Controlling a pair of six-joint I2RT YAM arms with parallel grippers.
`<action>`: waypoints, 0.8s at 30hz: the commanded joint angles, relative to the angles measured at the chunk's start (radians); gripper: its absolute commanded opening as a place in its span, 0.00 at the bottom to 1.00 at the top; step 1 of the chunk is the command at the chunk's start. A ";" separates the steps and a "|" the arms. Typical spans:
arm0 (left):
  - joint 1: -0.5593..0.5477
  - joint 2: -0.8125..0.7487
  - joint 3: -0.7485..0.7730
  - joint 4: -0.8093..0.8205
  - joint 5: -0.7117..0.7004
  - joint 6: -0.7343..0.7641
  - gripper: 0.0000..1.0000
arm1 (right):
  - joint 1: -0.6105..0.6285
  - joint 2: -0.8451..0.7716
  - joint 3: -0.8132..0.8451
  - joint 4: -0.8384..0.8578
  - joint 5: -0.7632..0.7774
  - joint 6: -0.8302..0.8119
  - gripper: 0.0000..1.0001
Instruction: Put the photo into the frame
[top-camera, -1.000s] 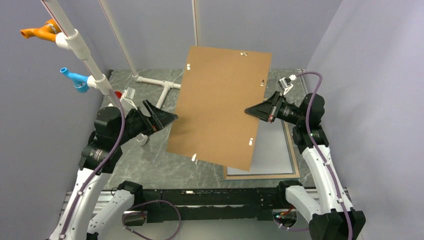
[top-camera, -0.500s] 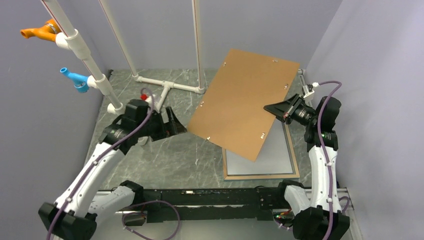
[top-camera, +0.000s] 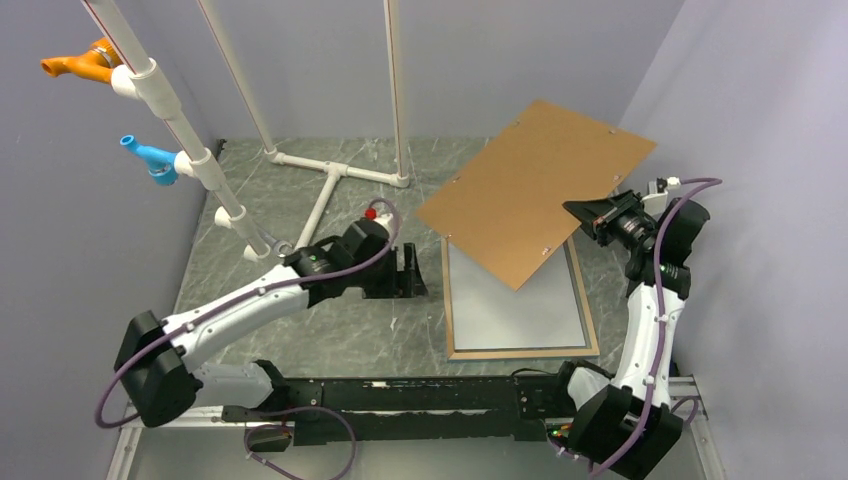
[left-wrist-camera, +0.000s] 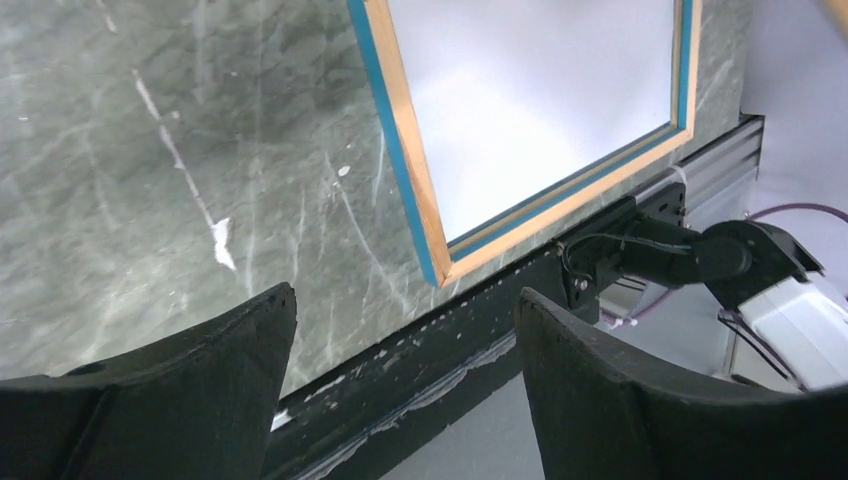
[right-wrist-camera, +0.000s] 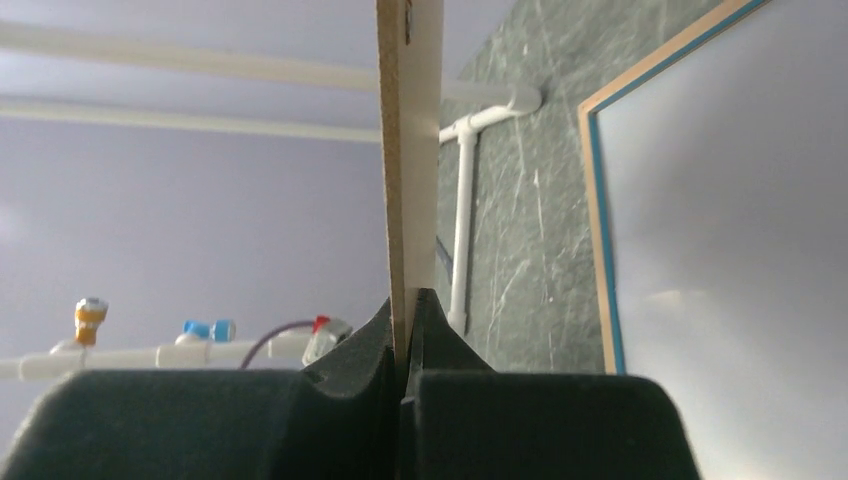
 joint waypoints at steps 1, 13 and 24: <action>-0.090 0.086 -0.019 0.166 -0.113 -0.090 0.81 | -0.049 0.007 0.026 0.043 0.024 0.012 0.00; -0.284 0.488 0.122 0.205 -0.327 -0.203 0.77 | -0.111 0.017 0.018 -0.027 0.079 -0.047 0.00; -0.302 0.599 0.138 0.183 -0.376 -0.223 0.52 | -0.129 0.025 0.009 -0.048 0.081 -0.068 0.00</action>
